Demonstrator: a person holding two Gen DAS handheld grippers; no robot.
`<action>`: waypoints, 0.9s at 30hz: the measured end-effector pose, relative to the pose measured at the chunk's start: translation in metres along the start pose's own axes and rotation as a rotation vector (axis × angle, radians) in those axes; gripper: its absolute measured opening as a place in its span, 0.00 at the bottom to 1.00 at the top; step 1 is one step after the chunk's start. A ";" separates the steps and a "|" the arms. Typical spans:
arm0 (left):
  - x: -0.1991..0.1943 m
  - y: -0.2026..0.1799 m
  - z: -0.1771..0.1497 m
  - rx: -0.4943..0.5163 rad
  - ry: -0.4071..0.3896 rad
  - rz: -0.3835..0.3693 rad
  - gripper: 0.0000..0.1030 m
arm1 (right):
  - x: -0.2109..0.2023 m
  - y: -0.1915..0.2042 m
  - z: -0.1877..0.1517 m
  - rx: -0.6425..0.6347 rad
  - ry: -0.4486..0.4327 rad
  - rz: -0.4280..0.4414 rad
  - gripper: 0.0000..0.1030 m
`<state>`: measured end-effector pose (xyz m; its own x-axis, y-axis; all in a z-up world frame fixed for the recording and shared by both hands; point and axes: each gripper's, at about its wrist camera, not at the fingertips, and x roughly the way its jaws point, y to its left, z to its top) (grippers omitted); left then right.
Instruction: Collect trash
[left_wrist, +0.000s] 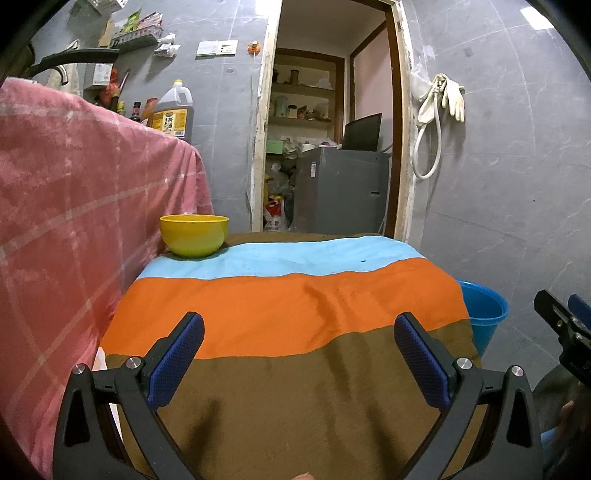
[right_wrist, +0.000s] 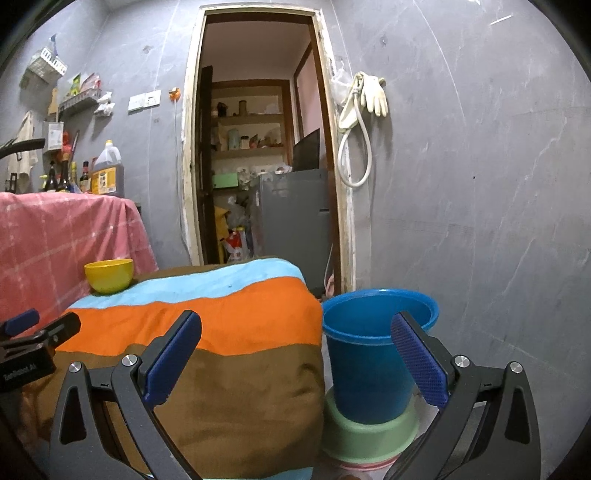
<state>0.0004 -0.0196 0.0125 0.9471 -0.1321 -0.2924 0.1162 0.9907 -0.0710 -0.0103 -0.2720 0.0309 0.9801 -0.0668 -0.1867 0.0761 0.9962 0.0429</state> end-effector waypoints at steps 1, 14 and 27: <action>0.001 0.001 -0.002 -0.008 -0.003 -0.001 0.98 | 0.001 0.000 -0.002 0.004 0.002 0.003 1.00; 0.006 0.005 -0.014 -0.038 0.019 -0.017 0.98 | 0.013 0.011 -0.009 -0.042 0.036 0.036 1.00; 0.011 0.005 -0.015 -0.024 0.044 -0.003 0.98 | 0.020 0.004 -0.014 -0.007 0.088 0.010 1.00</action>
<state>0.0067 -0.0169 -0.0056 0.9326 -0.1373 -0.3339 0.1118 0.9892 -0.0946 0.0068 -0.2681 0.0139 0.9610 -0.0524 -0.2715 0.0652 0.9971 0.0384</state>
